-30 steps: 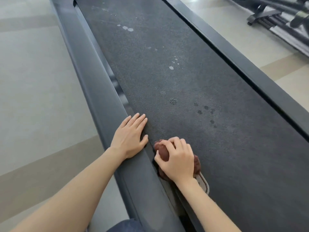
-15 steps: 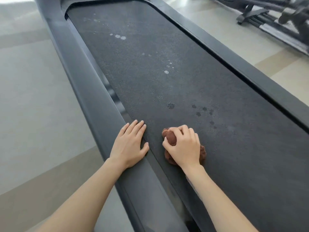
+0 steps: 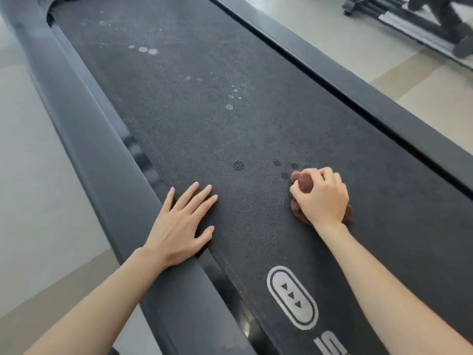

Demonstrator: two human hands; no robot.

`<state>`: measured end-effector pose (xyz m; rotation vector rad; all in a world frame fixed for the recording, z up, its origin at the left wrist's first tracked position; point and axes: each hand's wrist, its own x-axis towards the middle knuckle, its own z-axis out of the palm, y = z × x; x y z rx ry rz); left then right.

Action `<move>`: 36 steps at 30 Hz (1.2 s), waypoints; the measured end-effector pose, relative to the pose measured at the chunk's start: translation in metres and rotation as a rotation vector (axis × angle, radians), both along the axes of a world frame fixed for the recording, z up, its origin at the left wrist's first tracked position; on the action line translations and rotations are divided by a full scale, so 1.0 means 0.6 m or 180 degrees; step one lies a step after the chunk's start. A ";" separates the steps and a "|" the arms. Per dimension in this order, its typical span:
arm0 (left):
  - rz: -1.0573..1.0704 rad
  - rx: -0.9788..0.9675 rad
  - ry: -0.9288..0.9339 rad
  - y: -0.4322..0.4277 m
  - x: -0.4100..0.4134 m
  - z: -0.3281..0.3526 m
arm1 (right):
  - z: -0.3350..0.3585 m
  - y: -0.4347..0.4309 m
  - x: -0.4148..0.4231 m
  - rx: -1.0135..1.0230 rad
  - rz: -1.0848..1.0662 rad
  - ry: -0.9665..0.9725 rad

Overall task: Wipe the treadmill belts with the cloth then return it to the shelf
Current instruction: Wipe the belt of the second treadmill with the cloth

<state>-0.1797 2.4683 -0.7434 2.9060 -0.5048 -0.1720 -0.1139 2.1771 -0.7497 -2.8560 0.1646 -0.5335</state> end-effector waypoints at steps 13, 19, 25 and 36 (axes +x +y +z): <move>-0.0086 -0.0021 -0.0090 -0.023 0.039 -0.017 | -0.002 0.010 0.153 0.0008 0.0064 0.0122; -0.0093 -0.0024 -0.0005 -0.027 0.038 -0.010 | 0.008 0.085 -0.041 0.0076 0.0824 0.0255; -0.0535 -0.0005 0.0050 0.017 0.067 -0.005 | 0.004 0.123 -0.143 0.0007 0.1177 0.0197; -0.0711 -0.0113 -0.0029 0.083 0.161 -0.014 | -0.002 0.114 0.180 -0.0064 -0.0399 0.0115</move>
